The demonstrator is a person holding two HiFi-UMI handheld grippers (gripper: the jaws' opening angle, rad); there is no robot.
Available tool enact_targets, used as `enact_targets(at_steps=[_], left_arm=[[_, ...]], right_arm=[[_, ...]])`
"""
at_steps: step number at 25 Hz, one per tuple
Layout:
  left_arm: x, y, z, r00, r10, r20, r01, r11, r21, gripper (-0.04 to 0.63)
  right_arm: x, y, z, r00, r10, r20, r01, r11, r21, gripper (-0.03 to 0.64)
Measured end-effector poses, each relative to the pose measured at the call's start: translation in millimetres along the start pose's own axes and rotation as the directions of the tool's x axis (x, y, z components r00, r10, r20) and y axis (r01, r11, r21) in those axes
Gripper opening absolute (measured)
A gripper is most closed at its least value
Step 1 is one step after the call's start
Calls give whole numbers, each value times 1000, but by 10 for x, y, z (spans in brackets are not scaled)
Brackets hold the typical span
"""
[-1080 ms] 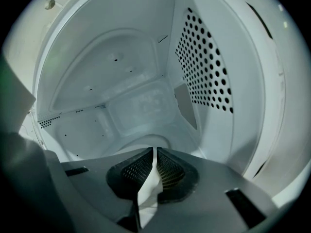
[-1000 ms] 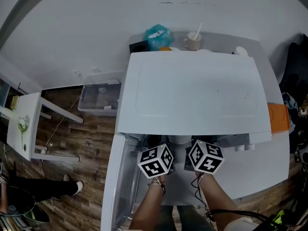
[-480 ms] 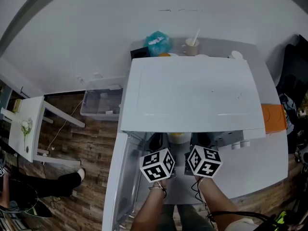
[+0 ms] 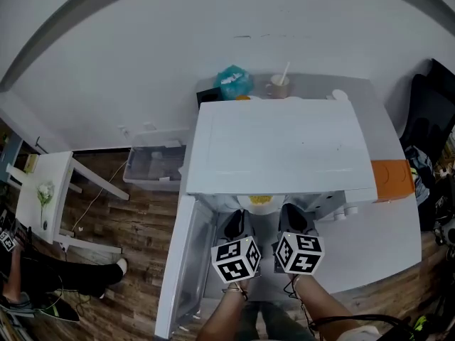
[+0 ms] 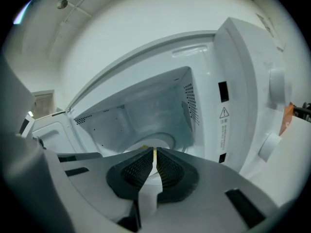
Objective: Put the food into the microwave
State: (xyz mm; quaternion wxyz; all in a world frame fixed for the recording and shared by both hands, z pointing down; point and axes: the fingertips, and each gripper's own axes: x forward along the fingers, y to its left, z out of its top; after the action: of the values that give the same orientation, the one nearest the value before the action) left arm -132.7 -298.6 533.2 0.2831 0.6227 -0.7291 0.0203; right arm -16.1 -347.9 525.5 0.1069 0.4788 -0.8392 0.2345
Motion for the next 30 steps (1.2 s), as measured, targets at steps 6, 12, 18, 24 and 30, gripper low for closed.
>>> enact_targets(at_steps=[6, 12, 18, 24, 30], left_arm=[[-311, -121, -60, 1000, -21, -14, 21, 1000, 23, 38], [-612, -233, -130, 999, -40, -25, 41, 998, 40, 21], [-915, -331, -201, 997, -64, -38, 67, 996, 65, 9], [-1205, -345, -235, 996, -74, -50, 78, 994, 83, 6], [-1346, -395, -194, 995, -92, -35, 96, 987, 127, 5]], right_arm=[[-320, 78, -64, 1000, 16, -11, -16, 999, -44, 34], [-612, 192, -54, 999, 42, -1, -42, 996, -78, 26], [-891, 281, -103, 998, 66, -9, -66, 991, -114, 25], [-1175, 398, -160, 996, 92, -17, -94, 983, -159, 25], [-1331, 490, -175, 993, 114, -8, -113, 979, -169, 25]])
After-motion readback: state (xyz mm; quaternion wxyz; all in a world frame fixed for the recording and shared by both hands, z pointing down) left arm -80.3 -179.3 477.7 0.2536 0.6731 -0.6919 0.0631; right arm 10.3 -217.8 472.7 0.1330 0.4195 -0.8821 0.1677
